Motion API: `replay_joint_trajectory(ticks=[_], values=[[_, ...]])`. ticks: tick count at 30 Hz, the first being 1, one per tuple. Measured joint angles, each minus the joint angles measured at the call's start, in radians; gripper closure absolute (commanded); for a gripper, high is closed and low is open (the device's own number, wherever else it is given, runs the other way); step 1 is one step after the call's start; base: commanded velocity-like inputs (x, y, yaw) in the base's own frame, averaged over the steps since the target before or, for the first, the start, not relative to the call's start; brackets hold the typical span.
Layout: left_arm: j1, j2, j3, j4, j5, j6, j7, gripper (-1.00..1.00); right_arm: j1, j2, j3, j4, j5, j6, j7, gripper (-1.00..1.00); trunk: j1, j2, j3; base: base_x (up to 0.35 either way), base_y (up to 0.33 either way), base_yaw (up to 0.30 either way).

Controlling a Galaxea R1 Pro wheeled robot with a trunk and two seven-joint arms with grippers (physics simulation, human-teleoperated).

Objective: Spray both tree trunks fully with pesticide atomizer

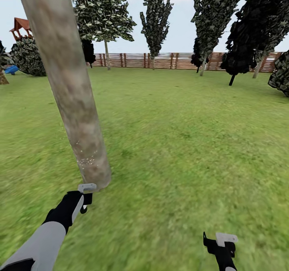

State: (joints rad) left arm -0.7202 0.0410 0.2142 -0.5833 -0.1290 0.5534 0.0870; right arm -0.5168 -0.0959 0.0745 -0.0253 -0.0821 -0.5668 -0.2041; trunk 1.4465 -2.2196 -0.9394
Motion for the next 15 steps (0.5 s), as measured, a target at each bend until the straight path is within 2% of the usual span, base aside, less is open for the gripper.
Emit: replay_joint_trajectory(ticks=[4, 15], values=[[0.0, 0.0, 0.0, 0.0, 0.0, 0.0, 0.001, 1.0, 0.0, 0.0, 0.0, 0.0, 0.0, 0.0, 0.0, -1.0, 0.0, 0.0, 0.0, 0.167, -0.255, 0.188], [0.0, 0.0, -0.001, 0.0, 0.001, 0.0, 0.001, 1.0, 0.0, 0.0, 0.0, 0.0, 0.0, 0.0, 0.0, -1.0, 0.0, 0.0, 0.0, 0.213, -0.216, 0.014]])
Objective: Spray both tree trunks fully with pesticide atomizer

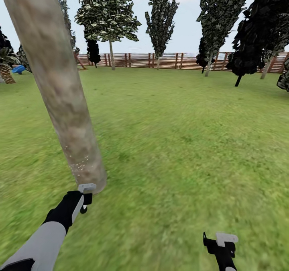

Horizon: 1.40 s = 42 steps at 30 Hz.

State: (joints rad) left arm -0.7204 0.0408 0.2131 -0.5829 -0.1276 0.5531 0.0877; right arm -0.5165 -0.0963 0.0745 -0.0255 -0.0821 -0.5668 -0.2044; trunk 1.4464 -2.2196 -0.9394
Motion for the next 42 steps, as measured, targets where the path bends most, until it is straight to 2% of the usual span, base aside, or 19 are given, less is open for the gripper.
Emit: replay_joint_trajectory(ticks=[14, 16, 18, 22, 26, 28, 30, 31, 32, 34, 36, 38, 41, 42], values=[[-0.014, -0.004, -0.008, -0.028, 0.002, 0.012, -0.006, 1.0, 0.0, 0.0, 0.0, 0.0, 0.0, 0.0, -0.001, -1.0, 0.0, 0.0, 0.0, 0.16, -0.151, 0.25], [-0.026, -0.018, -0.01, -0.04, 0.006, 0.018, -0.01, 1.0, 0.0, 0.0, 0.0, 0.0, 0.0, 0.0, 0.0, -1.0, 0.0, 0.0, 0.0, 0.005, -0.004, 0.277], [-0.053, -0.041, -0.012, -0.086, 0.0, 0.059, -0.012, 1.0, 0.0, 0.0, 0.0, 0.0, 0.0, 0.0, 0.0, -1.0, 0.0, 0.0, 0.0, 0.001, -0.001, 0.277], [-0.065, -0.044, -0.013, -0.227, -0.006, 0.191, -0.018, 1.0, 0.0, 0.0, 0.0, 0.0, 0.0, 0.0, 0.0, -1.0, 0.0, 0.0, 0.0, 0.0, 0.0, 0.275], [-0.076, -0.024, -0.013, -0.284, -0.008, 0.281, -0.034, 1.0, 0.0, 0.0, 0.0, -0.001, 0.0, 0.0, 0.0, -1.0, 0.0, 0.0, 0.0, 0.0, 0.0, 0.232], [-0.084, 0.027, -0.013, -0.289, -0.019, 0.298, -0.087, 1.0, 0.0, 0.0, 0.0, -0.001, 0.0, 0.0, 0.0, -1.0, 0.0, 0.0, 0.0, 0.0, 0.0, 0.066], [-0.095, 0.049, -0.018, -0.289, -0.005, 0.304, -0.139, 1.0, 0.0, 0.0, 0.0, 0.0, 0.0, 0.0, 0.001, -1.0, 0.0, 0.0, 0.0, 0.0, 0.0, 0.022], [-0.104, 0.054, -0.042, -0.289, 0.0, 0.319, -0.161, 1.0, 0.0, -0.001, 0.0, 0.0, 0.0, 0.0, 0.001, -1.0, 0.0, 0.0, 0.0, 0.0, 0.0, 0.004], [-0.117, 0.054, -0.114, -0.289, 0.009, 0.353, -0.18, 1.0, 0.0, -0.003, 0.0, 0.0, 0.0, 0.0, 0.001, -1.0, 0.0, 0.0, 0.0, 0.0, 0.0, 0.002], [-0.138, 0.049, -0.154, -0.286, 0.003, 0.369, -0.186, 1.0, 0.0, -0.004, 0.0, 0.0, 0.0, 0.0, 0.001, -1.0, 0.0, 0.0, 0.0, 0.0, 0.0, 0.001], [-0.152, 0.053, -0.165, -0.28, 0.0, 0.375, -0.189, 1.0, 0.0, -0.005, 0.0, 0.0, 0.0, 0.0, 0.001, -1.0, 0.0, 0.0, 0.0, 0.0, 0.0, 0.0], [-0.152, 0.067, -0.169, -0.277, -0.003, 0.378, -0.192, 1.0, 0.0, -0.005, 0.0, 0.0, 0.0, 0.0, 0.001, -1.0, 0.0, 0.0, 0.0, 0.0, 0.0, 0.0], [-0.145, 0.109, -0.174, -0.266, -0.003, 0.378, -0.204, 1.0, 0.0, -0.004, 0.0, 0.0, 0.0, 0.0, 0.001, -1.0, 0.0, 0.0, 0.0, 0.0, 0.0, 0.0], [-0.144, 0.121, -0.175, -0.245, -0.003, 0.377, -0.239, 1.0, 0.0, -0.004, 0.0, 0.0, 0.0, 0.0, 0.001, -1.0, 0.0, 0.0, 0.0, 0.0, 0.0, 0.0]])
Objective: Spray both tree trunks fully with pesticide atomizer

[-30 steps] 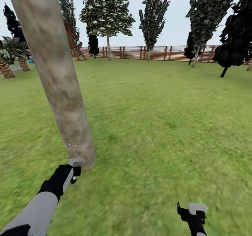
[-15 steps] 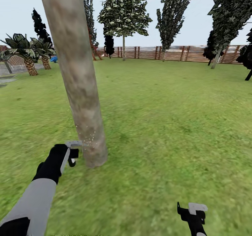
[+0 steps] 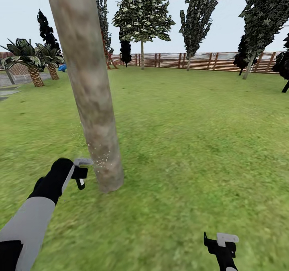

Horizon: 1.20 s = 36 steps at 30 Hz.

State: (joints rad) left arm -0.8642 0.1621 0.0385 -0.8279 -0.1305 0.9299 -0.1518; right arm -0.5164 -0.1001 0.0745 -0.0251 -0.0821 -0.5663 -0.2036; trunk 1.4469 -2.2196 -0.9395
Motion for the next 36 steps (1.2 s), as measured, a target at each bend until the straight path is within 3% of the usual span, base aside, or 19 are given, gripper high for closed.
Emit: replay_joint_trajectory(ticks=[4, 7, 16, 31, 36], values=[[0.0, 0.009, -0.005, 0.027, -0.004, -0.002, -0.062, 1.0, 0.0, 0.0, 0.0, 0.0, 0.0, 0.0, 0.0, -1.0, 0.0, 0.0, 0.0, 0.0, 0.0, 0.0], [-0.002, 0.002, -0.039, 0.029, -0.001, 0.001, -0.069, 1.0, 0.0, 0.0, 0.0, 0.0, 0.0, 0.0, 0.0, -1.0, 0.0, 0.0, 0.0, 0.014, 0.0, 0.0], [-0.003, -0.001, -0.048, 0.03, -0.001, 0.001, -0.07, 1.0, 0.0, 0.003, 0.0, -0.001, 0.0, 0.0, 0.0, -1.0, -0.001, 0.0, 0.0, 0.297, -0.018, 0.0], [-0.006, 0.0, -0.048, 0.029, 0.001, 0.001, -0.07, 1.0, 0.0, 0.003, 0.0, 0.0, 0.0, -0.001, 0.0, -1.0, 0.0, 0.0, 0.0, 0.01, -0.272, 0.016], [-0.006, 0.003, -0.045, 0.028, 0.0, 0.001, -0.069, 1.0, 0.0, 0.005, 0.0, 0.0, 0.0, -0.001, 0.0, -1.0, 0.0, 0.0, 0.0, 0.0, -0.277, 0.218]])
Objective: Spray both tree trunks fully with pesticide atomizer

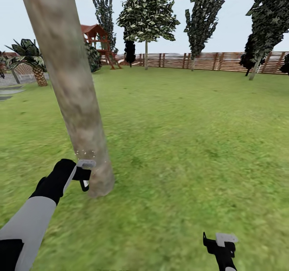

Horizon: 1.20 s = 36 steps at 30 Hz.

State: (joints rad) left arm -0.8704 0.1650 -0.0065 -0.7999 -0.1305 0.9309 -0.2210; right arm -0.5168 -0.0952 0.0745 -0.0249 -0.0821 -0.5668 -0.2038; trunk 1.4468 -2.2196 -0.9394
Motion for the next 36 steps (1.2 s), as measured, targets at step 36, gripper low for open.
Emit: replay_joint_trajectory(ticks=[36], values=[[0.002, 0.003, 0.008, 0.003, -0.008, -0.005, 0.015, 1.0, 0.0, -0.001, 0.0, -0.001, 0.0, 0.0, 0.0, -1.0, 0.0, 0.0, 0.0, 0.035, -0.273, 0.157]])
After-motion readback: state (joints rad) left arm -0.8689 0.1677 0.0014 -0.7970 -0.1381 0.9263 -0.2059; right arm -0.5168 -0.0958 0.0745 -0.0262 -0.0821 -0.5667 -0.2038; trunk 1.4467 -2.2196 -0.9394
